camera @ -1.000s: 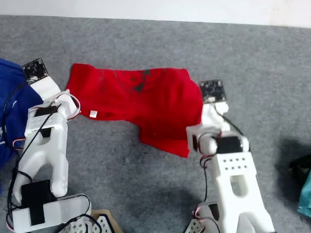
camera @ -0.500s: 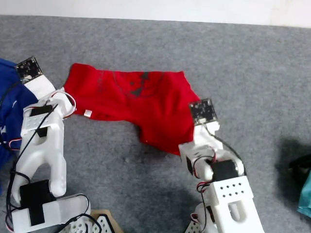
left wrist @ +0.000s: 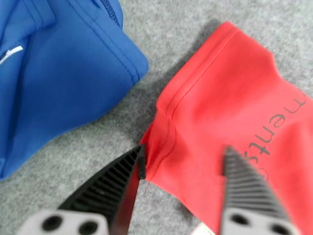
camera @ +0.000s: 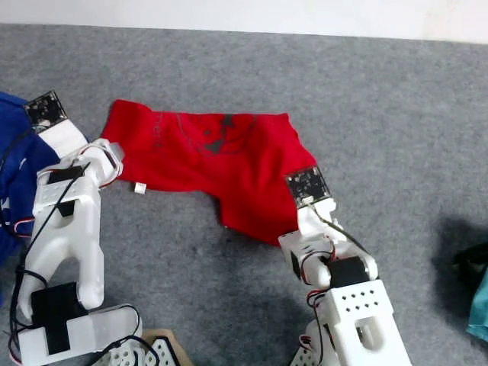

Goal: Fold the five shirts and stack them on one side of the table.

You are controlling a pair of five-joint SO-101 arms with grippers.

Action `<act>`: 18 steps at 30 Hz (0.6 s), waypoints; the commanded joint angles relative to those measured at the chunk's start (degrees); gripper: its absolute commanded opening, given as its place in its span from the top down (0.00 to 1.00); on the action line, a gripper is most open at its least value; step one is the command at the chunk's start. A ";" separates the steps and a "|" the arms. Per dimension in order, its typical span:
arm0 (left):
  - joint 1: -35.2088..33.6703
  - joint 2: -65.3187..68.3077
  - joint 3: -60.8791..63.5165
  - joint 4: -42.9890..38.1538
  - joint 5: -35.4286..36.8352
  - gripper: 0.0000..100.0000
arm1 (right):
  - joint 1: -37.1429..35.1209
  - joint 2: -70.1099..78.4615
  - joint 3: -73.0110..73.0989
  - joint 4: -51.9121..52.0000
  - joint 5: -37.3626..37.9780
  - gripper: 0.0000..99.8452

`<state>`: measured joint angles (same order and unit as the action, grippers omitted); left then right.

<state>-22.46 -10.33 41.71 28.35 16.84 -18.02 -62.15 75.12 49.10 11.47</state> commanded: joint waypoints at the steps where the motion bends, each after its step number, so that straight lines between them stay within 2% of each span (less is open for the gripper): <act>1: -2.07 -1.27 -1.19 -0.79 0.26 0.64 | 1.01 -2.77 -6.46 6.20 0.70 0.82; 5: -2.33 -4.35 -2.24 0.79 0.26 0.64 | 0.22 -8.48 -11.91 13.23 0.35 0.82; 13: 7.08 -13.05 -0.92 17.14 0.35 0.67 | -3.30 -12.53 -1.71 11.91 0.26 0.82; 16: 9.10 -13.76 2.77 16.70 0.88 0.73 | -4.79 -12.44 -0.22 10.77 0.26 0.82; 18: 9.36 -13.67 5.41 14.86 3.78 0.76 | -5.58 -12.44 0.40 10.59 0.26 0.82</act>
<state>-15.08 -21.93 44.00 44.62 16.92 -21.98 -74.02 75.12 61.14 11.47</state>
